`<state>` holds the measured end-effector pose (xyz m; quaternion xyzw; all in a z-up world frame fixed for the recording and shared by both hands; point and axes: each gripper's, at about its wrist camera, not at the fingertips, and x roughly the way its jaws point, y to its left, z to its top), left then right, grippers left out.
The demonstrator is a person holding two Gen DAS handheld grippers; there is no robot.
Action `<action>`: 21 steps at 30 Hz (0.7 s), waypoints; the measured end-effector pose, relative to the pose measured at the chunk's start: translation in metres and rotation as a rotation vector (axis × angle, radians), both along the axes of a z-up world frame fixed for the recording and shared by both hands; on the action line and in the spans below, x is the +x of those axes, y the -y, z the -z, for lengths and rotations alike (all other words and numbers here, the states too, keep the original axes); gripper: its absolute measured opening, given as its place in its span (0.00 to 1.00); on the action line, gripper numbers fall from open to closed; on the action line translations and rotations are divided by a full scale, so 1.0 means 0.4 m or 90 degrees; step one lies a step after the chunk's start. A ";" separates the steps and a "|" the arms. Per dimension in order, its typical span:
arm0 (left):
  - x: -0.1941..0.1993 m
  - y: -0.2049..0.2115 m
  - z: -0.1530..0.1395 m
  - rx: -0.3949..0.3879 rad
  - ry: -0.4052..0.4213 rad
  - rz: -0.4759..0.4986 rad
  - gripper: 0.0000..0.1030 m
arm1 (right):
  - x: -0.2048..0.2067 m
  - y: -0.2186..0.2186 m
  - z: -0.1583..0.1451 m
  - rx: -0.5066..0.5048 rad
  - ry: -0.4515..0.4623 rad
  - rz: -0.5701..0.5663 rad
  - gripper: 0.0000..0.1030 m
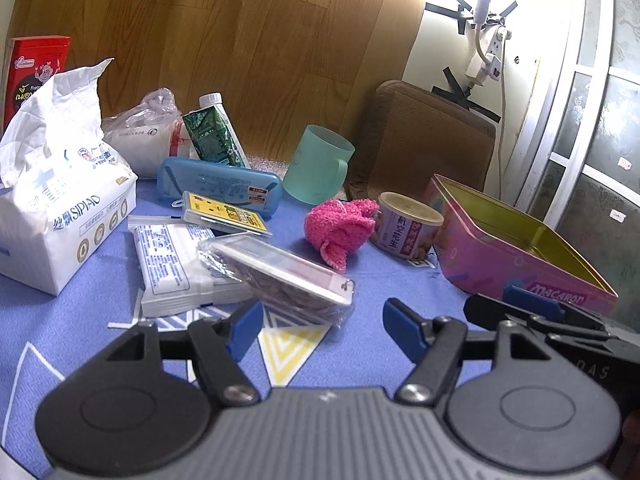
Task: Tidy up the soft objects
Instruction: 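Move both grippers away from the tin back over the table items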
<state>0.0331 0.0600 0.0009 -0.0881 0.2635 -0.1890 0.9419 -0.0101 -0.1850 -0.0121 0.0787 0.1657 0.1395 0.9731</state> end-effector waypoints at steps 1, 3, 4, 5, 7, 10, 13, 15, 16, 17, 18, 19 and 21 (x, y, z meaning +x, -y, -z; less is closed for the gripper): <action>0.000 0.000 0.000 0.000 0.000 0.000 0.66 | 0.000 0.000 0.000 -0.001 0.000 -0.001 0.82; 0.000 -0.001 0.000 -0.001 -0.001 0.000 0.66 | 0.002 0.001 0.000 -0.001 -0.001 -0.002 0.82; 0.000 -0.001 0.000 -0.002 -0.001 -0.001 0.66 | 0.003 0.001 0.000 -0.001 -0.002 -0.002 0.82; 0.000 -0.001 0.000 -0.002 -0.001 0.000 0.66 | 0.003 0.001 0.000 -0.001 -0.004 -0.003 0.82; 0.001 -0.002 -0.001 -0.004 -0.002 -0.001 0.66 | 0.005 0.002 0.001 -0.001 -0.007 -0.003 0.82; 0.001 -0.005 -0.001 -0.007 -0.003 -0.001 0.67 | 0.009 0.002 0.002 -0.003 -0.012 -0.004 0.82; 0.001 -0.009 0.000 -0.012 -0.001 -0.005 0.72 | 0.013 0.001 0.003 -0.005 -0.017 -0.005 0.82; 0.000 -0.011 -0.001 -0.014 0.000 -0.007 0.72 | 0.016 -0.001 0.003 -0.007 -0.021 -0.006 0.82; 0.001 -0.011 -0.001 -0.014 0.000 -0.008 0.72 | 0.016 -0.001 0.004 -0.007 -0.023 -0.006 0.82; 0.000 -0.012 -0.001 -0.015 0.001 -0.009 0.72 | 0.018 -0.002 0.004 -0.008 -0.024 -0.006 0.82; 0.000 -0.013 -0.001 -0.016 0.001 -0.010 0.72 | 0.020 -0.003 0.004 -0.009 -0.026 -0.006 0.82; 0.000 -0.014 -0.001 -0.017 0.001 -0.011 0.72 | 0.021 -0.003 0.005 -0.009 -0.027 -0.007 0.82; 0.001 -0.015 -0.001 -0.019 0.001 -0.014 0.72 | 0.022 -0.005 0.005 -0.011 -0.030 -0.007 0.82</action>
